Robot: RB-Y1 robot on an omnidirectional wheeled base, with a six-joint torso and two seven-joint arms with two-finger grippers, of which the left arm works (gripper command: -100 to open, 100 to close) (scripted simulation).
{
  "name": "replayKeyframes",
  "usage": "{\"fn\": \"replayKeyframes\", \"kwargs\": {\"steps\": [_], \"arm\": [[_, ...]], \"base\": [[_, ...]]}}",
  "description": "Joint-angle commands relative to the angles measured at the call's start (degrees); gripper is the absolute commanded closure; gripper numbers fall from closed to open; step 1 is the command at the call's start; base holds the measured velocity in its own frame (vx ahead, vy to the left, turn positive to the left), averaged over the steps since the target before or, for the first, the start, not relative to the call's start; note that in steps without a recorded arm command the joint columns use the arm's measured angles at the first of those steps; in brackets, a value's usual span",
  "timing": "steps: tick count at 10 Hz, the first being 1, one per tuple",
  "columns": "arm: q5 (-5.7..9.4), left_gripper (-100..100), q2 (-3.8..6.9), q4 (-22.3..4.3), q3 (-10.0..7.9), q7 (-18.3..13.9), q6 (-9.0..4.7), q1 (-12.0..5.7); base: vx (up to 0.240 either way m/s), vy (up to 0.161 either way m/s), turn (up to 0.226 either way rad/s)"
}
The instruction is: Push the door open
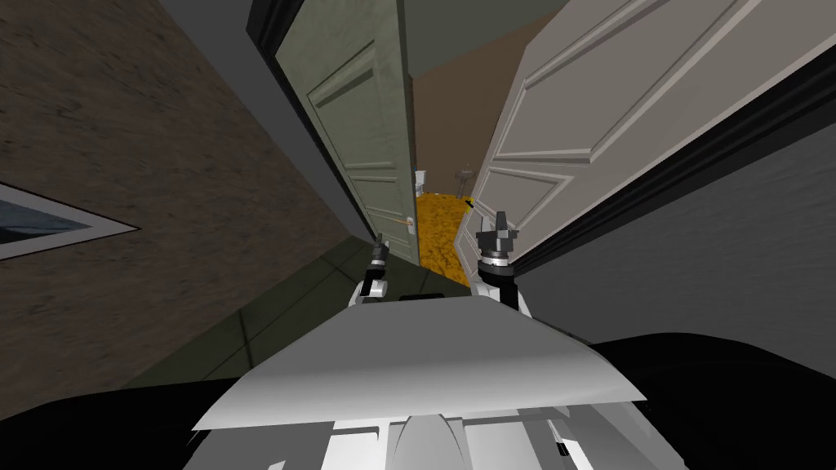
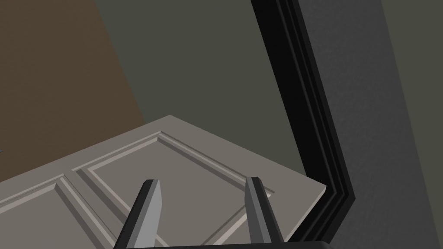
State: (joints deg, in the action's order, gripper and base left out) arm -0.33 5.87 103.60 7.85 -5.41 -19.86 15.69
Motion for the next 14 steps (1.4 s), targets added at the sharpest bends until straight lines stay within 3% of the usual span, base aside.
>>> {"fn": "replayKeyframes", "kwargs": {"steps": [1, 14], "arm": [[-0.12, -100, 0.02, -2.48, 1.04, -0.08, 0.2, -1.25], [-0.12, -100, 2.08, -18.63, 7.93, -1.94, 3.18, -10.4]], "base": [[0.091, 0.121, -0.114], [0.076, 0.103, -0.098]]}}
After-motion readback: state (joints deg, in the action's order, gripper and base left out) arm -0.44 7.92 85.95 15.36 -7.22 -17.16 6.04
